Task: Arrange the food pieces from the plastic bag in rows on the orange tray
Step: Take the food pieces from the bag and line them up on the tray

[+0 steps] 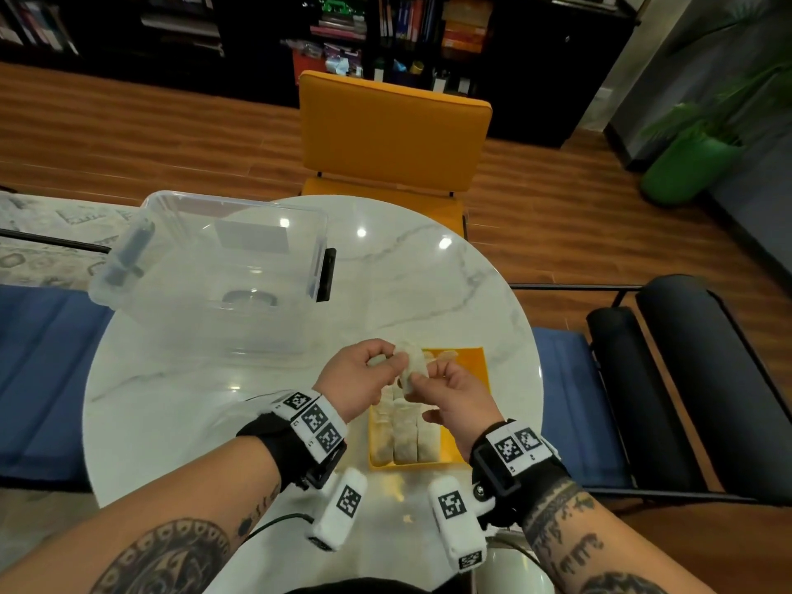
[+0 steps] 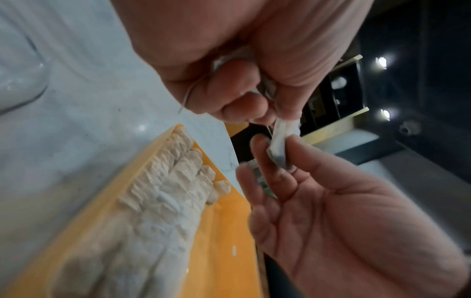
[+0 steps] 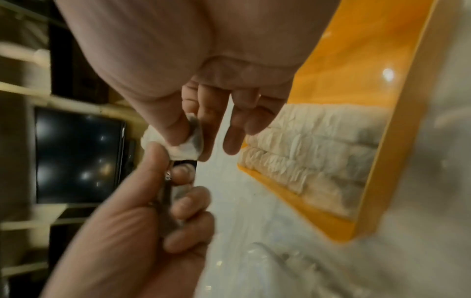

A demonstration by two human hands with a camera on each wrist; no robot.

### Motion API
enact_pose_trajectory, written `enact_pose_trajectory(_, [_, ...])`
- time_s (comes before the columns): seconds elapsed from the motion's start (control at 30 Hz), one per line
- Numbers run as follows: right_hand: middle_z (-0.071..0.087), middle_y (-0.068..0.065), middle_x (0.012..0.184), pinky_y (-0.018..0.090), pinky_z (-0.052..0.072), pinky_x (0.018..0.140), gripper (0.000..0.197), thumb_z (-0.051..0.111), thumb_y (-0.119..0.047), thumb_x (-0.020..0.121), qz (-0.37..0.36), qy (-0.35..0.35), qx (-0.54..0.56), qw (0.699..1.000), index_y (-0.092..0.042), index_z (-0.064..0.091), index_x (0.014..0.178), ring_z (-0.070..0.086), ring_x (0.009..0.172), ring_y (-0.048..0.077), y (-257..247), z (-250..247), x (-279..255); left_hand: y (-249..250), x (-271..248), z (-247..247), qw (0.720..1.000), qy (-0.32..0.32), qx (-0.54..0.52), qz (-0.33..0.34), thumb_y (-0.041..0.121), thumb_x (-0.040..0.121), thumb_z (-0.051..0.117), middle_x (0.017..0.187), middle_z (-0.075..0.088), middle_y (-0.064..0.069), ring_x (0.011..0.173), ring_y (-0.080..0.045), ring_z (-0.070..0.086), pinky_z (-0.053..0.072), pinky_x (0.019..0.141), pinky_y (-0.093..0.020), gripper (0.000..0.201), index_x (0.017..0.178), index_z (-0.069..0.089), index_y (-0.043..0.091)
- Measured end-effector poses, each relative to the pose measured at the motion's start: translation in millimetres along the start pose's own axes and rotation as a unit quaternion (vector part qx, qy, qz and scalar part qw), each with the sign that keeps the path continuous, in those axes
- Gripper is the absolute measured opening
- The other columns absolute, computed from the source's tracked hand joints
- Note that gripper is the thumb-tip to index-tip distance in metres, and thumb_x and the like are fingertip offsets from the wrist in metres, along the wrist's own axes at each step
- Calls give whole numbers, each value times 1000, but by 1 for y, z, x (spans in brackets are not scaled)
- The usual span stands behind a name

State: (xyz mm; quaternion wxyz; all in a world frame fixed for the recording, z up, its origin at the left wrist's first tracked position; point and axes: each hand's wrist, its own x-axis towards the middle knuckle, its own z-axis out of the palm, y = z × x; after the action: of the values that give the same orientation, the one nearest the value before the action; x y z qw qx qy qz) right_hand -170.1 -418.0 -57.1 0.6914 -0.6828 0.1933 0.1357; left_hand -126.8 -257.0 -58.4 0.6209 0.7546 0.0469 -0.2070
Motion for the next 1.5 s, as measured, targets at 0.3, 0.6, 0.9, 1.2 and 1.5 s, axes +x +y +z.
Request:
enact_pose_trajectory(0.3, [64,-22,104,6,42,78,22,65,-28,94,-162,-10,-306,938,-33,68,115,57,90,-7,23,-17,3,-22,9,2,961,-74,263,52,46,85,69,97,70,11,92,-7,63,50,86,-28,15,88,71,31])
enact_pose_trajectory(0.6, [63,-8,76,27,51,67,9,59,-22,93,-92,26,-447,889,-30,56,90,60,70,12,2,-54,31,-38,18,-2,954,16,299,-25,51,88,63,129,63,2,118,-16,58,42,88,-23,45,128,58,31])
enact_pose_trajectory(0.9, [63,7,100,30,48,72,11,53,-12,91,46,-6,-611,791,-21,57,95,58,83,24,-5,-57,88,-63,22,-5,932,-5,350,-98,55,85,64,131,62,-1,117,-18,59,45,89,-27,54,131,56,28])
enact_pose_trajectory(1.2, [66,7,101,33,53,79,13,55,-21,90,60,33,-626,777,-18,63,100,61,88,27,-2,-50,111,-62,23,-6,931,-7,349,-109,54,83,66,132,62,1,119,-17,58,46,92,-28,53,130,58,31])
enact_pose_trajectory(1.5, [64,5,98,35,51,72,11,52,-22,95,30,43,-668,742,-18,53,105,60,84,25,1,-50,113,-63,24,-6,931,-3,347,-110,54,82,67,128,64,3,115,-17,59,46,90,-27,51,128,59,32])
